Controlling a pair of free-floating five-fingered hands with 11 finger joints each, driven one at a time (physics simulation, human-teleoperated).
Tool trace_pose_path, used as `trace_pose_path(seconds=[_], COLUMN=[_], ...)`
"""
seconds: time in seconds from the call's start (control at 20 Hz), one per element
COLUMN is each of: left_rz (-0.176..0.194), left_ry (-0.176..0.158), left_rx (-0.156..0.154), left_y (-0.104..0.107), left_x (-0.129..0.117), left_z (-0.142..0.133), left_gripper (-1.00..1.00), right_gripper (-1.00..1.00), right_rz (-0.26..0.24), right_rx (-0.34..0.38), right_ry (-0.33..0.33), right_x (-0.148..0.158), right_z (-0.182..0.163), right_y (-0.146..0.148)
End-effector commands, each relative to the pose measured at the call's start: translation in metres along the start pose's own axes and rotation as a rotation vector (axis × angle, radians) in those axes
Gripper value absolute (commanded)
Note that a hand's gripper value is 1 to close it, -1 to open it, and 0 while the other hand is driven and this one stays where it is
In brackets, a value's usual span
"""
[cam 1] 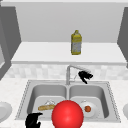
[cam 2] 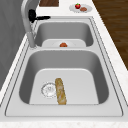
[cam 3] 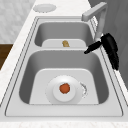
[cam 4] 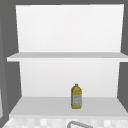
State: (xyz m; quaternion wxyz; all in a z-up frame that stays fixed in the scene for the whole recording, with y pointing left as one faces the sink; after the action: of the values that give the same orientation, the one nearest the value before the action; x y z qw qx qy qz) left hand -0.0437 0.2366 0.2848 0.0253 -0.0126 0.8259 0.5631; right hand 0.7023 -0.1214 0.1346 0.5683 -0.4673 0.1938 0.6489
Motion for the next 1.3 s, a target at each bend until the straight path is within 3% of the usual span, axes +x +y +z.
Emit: trace_pose_path(seconds=[0.0,0.6,1.1,1.25], left_rz=[0.000,0.000,0.000,0.000], left_ry=[0.000,0.000,0.000,0.000], left_rx=[0.000,0.000,0.000,0.000], left_y=[0.000,0.000,0.000,0.000], left_x=[0.000,0.000,0.000,0.000], left_z=[0.000,0.000,0.000,0.000], left_gripper=[0.00,0.00,0.00,0.00], right_gripper=[-1.00,-1.00,-1.00,-1.00], right_rz=[-0.060,-0.179,-0.281,-0.291], right_rx=[-0.030,-0.079,-0.180,-0.217], right_ry=[-0.113,-0.360,-0.435,-0.436], right_x=[0.002,0.009,-0.002,-0.001], right_z=[-0.006,-0.028,-0.034,-0.030], right_y=[0.010,0.043,0.076,0.084])
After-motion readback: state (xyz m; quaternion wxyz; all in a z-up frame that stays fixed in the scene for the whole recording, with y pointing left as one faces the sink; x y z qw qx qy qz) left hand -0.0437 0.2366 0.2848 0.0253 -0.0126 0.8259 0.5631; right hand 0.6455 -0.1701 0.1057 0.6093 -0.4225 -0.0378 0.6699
